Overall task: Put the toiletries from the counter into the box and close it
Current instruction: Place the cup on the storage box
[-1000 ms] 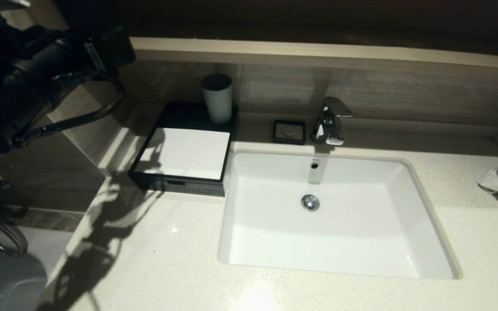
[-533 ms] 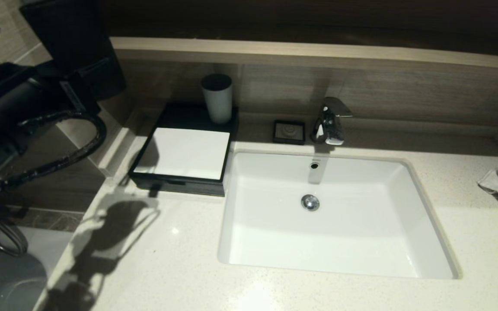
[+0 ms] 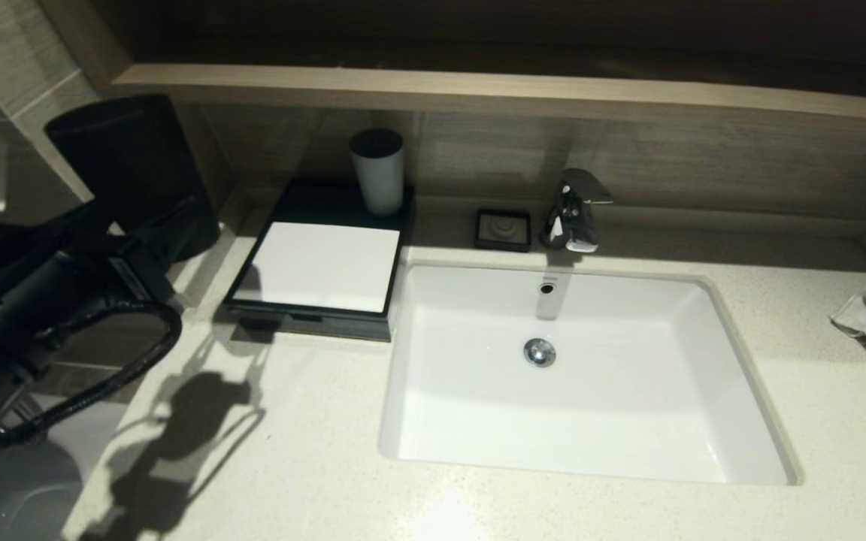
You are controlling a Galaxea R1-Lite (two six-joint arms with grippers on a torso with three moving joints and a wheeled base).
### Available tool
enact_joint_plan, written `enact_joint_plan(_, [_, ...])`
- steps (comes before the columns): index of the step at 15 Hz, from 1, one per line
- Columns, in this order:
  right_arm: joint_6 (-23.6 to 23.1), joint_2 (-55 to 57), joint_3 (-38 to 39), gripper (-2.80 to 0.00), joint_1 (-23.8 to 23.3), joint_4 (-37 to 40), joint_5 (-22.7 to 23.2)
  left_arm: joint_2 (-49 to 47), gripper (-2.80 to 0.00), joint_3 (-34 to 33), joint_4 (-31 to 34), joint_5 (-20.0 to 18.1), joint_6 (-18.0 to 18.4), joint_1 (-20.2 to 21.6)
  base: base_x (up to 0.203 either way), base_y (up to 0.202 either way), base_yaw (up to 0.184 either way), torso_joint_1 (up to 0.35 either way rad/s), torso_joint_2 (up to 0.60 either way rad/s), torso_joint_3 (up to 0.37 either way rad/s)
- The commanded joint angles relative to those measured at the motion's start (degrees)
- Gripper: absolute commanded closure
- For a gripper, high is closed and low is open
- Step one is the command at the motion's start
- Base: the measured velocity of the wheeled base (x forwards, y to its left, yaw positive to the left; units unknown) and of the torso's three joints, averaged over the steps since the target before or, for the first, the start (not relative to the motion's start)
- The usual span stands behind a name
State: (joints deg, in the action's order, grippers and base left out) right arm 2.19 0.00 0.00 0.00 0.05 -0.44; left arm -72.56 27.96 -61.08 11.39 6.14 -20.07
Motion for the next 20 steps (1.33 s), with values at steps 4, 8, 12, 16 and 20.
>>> enact_joint_plan(4, [0.00,0.00,0.00,0.00,0.00,0.00,0.00,-7.03,0.00,-6.90,-9.78,1.35,-0.37,0.09,0.000,0.000,0.000,0.000,0.00,0.000])
enact_joint_plan(8, [0.00,0.01,0.00,0.00,0.00,0.04,0.00,-13.00,0.00,-8.20,-18.95,3.48,-0.16,0.11,0.000,0.000,0.000,0.000,0.00,0.000])
enact_joint_plan(12, [0.00,0.00,0.00,0.00,0.00,0.04,0.00,-18.33,0.00,-8.19,-24.12,3.67,-0.22,0.11,0.000,0.000,0.000,0.000,0.00,0.000])
enact_joint_plan(16, [0.00,0.00,0.00,0.00,0.00,-0.04,0.00,-22.15,0.00,-7.53,-26.58,4.60,0.02,0.11,0.000,0.000,0.000,0.000,0.00,0.000])
enact_joint_plan(20, [0.00,0.00,0.00,0.00,0.00,-0.05,0.00,-25.71,0.00,-5.19,-26.58,4.73,0.01,0.11,0.000,0.000,0.000,0.000,0.00,0.000])
